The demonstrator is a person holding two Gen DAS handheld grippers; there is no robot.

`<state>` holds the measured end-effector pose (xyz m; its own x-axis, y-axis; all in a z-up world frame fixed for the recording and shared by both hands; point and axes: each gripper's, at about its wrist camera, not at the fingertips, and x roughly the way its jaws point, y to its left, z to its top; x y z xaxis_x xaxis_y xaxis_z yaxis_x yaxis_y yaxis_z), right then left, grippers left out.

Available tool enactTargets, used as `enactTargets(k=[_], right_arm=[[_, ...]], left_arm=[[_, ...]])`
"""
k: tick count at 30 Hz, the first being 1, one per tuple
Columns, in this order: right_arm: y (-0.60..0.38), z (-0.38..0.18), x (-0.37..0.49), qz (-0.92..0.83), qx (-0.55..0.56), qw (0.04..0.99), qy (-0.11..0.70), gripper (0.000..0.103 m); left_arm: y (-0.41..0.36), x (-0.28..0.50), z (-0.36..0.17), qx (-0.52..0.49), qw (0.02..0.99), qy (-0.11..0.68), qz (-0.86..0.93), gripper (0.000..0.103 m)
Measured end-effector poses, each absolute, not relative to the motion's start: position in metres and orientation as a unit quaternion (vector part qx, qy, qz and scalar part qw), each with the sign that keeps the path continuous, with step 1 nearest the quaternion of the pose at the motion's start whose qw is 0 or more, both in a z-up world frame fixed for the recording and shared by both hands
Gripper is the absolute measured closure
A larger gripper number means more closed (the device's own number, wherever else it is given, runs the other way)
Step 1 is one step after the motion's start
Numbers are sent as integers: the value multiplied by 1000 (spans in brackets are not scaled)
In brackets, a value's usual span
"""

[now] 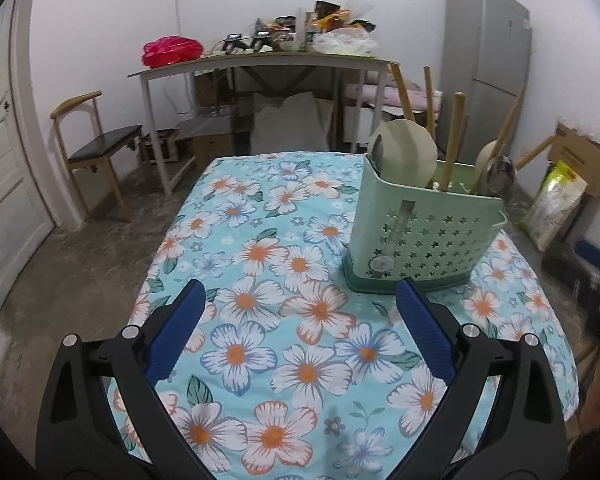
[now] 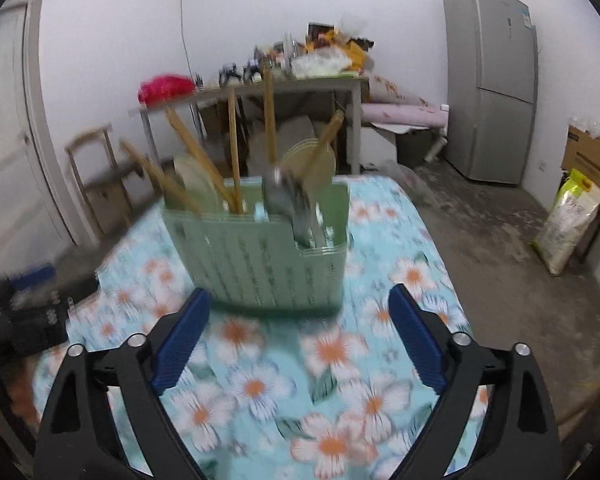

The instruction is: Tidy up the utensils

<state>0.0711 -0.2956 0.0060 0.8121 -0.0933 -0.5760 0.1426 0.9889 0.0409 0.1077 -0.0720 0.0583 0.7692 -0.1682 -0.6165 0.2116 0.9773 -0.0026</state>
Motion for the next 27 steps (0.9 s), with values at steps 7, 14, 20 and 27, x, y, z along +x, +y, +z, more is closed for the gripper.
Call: enactTargets(k=[7,14,20,27], right_arm=[[-294,-1,69,-106,21,943,316,7],[-306,-6,65,-137,35,932,335,7],[-308,-9,67,-143,46,926,345,7],[-308,-10,69,-152,46,923,351,7]], left_arm=[[-88,99,64,57,947,312,-48,8],[-95,101,59,55,935,350,-32,8],[-95,101,58,69,931,358,-22,8],[-91,102,59,72,929,362,-13,8]])
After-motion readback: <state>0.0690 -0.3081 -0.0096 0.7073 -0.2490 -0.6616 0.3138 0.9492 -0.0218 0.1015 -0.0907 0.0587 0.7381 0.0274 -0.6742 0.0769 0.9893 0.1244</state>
